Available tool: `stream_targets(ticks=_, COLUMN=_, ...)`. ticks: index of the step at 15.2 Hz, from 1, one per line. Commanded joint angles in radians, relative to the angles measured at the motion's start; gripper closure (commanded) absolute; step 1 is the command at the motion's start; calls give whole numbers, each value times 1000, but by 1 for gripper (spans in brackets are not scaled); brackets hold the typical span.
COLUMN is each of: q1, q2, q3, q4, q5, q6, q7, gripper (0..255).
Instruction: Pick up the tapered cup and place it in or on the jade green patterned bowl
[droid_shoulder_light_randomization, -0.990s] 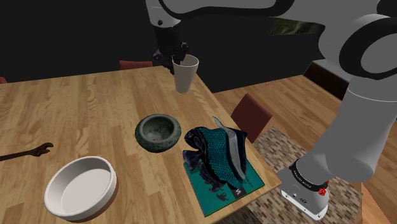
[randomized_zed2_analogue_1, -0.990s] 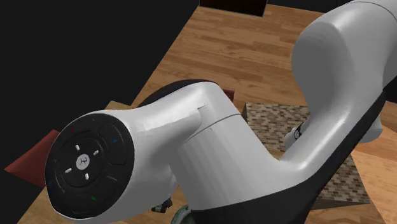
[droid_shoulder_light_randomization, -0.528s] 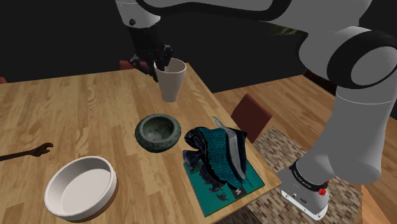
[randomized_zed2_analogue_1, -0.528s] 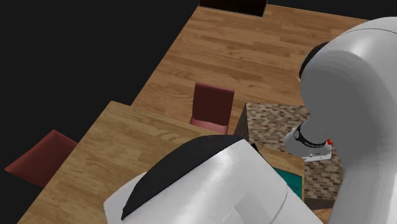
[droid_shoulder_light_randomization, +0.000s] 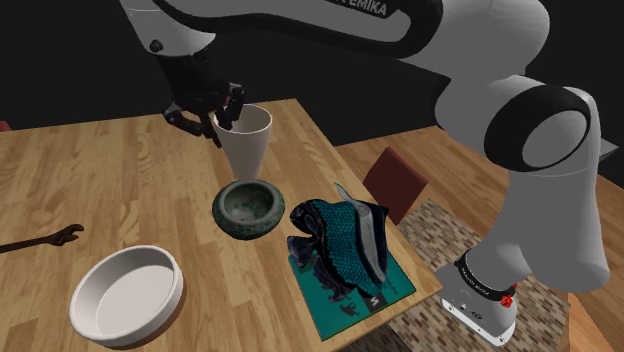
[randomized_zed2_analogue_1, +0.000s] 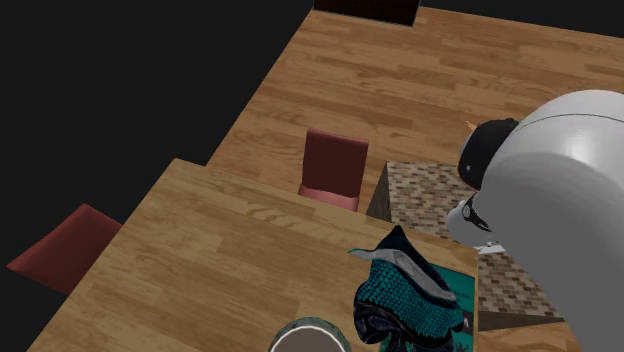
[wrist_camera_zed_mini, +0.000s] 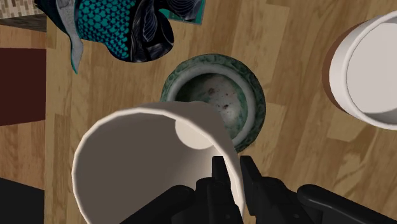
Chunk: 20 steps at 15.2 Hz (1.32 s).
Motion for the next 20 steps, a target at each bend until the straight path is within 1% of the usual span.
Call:
stream_targets(ticks=1, q1=-16, q2=-20, q3=5, q4=-65, q5=8, q6=42, q7=12, gripper=255)
stream_targets(ticks=5, q1=-47, q2=-58, q3=13, q4=-187, q5=23, q6=122, q7=26, gripper=255)
stream_targets(ticks=10, q1=-73, q2=-85, q3=17, q4=-301, q5=33, q6=207, q7=39, gripper=255)
stream_targets(ticks=18, q1=-99, q2=-102, q3=18, q4=-439, q5=37, q6=324, q7=57, gripper=255)
stream_targets(ticks=20, q1=-100, q2=-103, q3=18, q4=-442, q5=37, q6=326, q7=58, gripper=255)
